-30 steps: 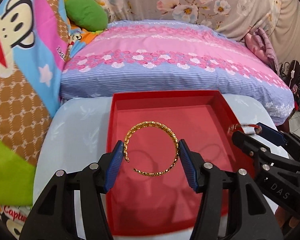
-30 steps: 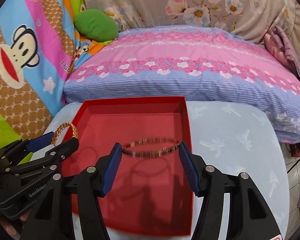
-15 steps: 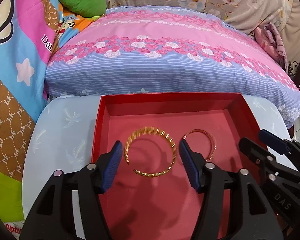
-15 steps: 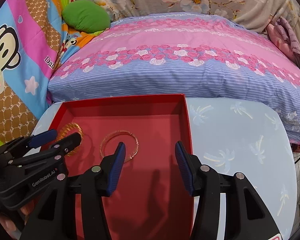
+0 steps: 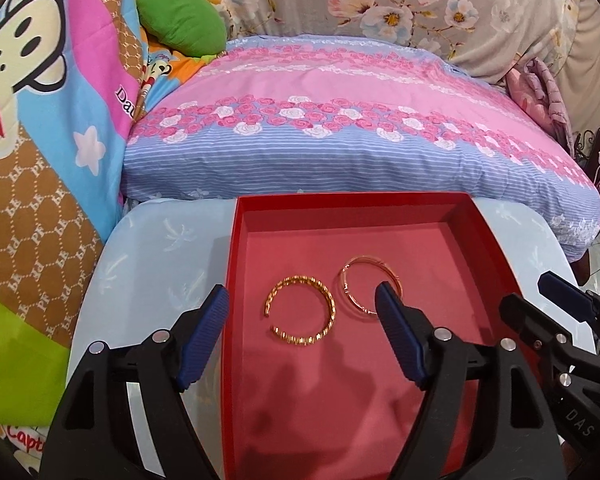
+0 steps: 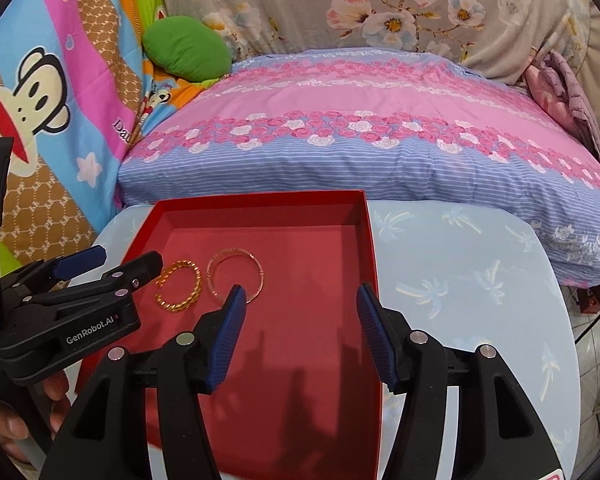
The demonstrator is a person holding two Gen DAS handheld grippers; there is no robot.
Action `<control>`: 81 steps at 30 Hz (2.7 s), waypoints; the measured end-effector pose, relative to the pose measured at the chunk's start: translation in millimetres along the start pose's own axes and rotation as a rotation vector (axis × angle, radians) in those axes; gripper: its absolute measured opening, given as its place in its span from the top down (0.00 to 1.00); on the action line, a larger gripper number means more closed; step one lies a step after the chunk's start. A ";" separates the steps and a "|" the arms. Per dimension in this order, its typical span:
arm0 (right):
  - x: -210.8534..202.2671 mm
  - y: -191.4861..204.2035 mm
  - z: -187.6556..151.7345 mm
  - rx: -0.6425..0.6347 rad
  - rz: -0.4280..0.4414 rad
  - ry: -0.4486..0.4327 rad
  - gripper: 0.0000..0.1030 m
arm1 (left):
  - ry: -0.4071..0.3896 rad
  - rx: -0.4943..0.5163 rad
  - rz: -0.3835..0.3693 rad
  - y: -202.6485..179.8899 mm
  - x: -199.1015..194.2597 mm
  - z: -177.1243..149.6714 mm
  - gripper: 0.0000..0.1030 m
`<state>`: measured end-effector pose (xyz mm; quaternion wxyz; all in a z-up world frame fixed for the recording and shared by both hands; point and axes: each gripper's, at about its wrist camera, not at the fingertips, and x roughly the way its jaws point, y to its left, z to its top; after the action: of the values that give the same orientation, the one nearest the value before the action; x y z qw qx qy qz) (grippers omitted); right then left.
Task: Organize jewelry
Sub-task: 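Carry both gold bangles into the red tray while both tools open to release them, then move both tools back toward the remaining bracelets on the table, then grasp the orange bead bracelet with the left tool while the right tool grasps the garnet tassel bracelet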
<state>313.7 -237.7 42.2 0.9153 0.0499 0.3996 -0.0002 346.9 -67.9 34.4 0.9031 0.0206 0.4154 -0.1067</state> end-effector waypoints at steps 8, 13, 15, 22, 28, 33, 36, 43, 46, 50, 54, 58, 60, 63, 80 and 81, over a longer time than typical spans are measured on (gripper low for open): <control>-48.4 11.6 -45.4 -0.015 0.014 -0.009 0.45 | -0.035 -0.030 -0.019 7.3 -55.5 -41.6 0.31; -74.2 16.0 -82.3 -0.016 0.021 0.005 0.45 | -0.058 -0.034 -0.014 8.9 -92.0 -77.3 0.31; -82.1 16.1 -96.7 -0.013 0.024 0.017 0.45 | -0.055 -0.035 -0.012 9.4 -101.7 -91.3 0.31; -102.5 10.3 -147.6 0.005 0.023 0.071 0.45 | -0.021 -0.021 0.007 6.6 -120.7 -146.6 0.31; -112.6 6.8 -188.9 0.012 0.013 0.118 0.45 | 0.038 -0.015 -0.007 2.4 -123.5 -191.2 0.31; -116.4 8.0 -213.6 0.023 0.019 0.154 0.45 | 0.075 -0.019 -0.009 -2.4 -121.6 -217.9 0.31; -117.0 9.7 -221.7 0.026 0.021 0.165 0.45 | 0.092 -0.035 -0.011 0.1 -120.1 -226.2 0.31; -118.8 10.6 -227.2 0.032 0.021 0.166 0.45 | 0.103 -0.085 0.009 11.2 -116.2 -229.9 0.31; -119.3 11.0 -226.3 0.029 0.020 0.164 0.45 | 0.098 -0.113 0.019 20.9 -115.6 -226.5 0.31; -117.2 11.5 -225.0 0.030 0.024 0.169 0.45 | 0.094 -0.125 0.018 25.5 -112.0 -219.1 0.34; -117.2 13.5 -223.2 0.025 0.025 0.166 0.45 | 0.115 -0.119 -0.001 23.7 -100.1 -214.3 0.42; -116.6 14.6 -222.7 0.020 0.027 0.166 0.45 | 0.132 -0.129 -0.028 23.5 -89.6 -210.9 0.50; -115.6 15.2 -222.4 0.020 0.029 0.169 0.45 | 0.131 -0.121 -0.039 22.0 -87.8 -208.6 0.53; -113.2 16.7 -221.3 0.019 0.032 0.173 0.45 | 0.138 -0.121 -0.068 19.9 -86.1 -205.8 0.64; -102.9 39.0 -209.9 -0.031 0.089 0.171 0.54 | 0.113 -0.087 -0.123 9.3 -110.3 -198.5 0.93; -101.9 41.2 -209.7 -0.037 0.095 0.173 0.60 | 0.109 -0.085 -0.122 9.5 -112.6 -197.5 0.93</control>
<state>92.6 -181.6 -21.2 0.8771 0.0518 0.4743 0.0548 130.3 -14.0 -10.2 0.8711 -0.0373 0.4685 -0.1422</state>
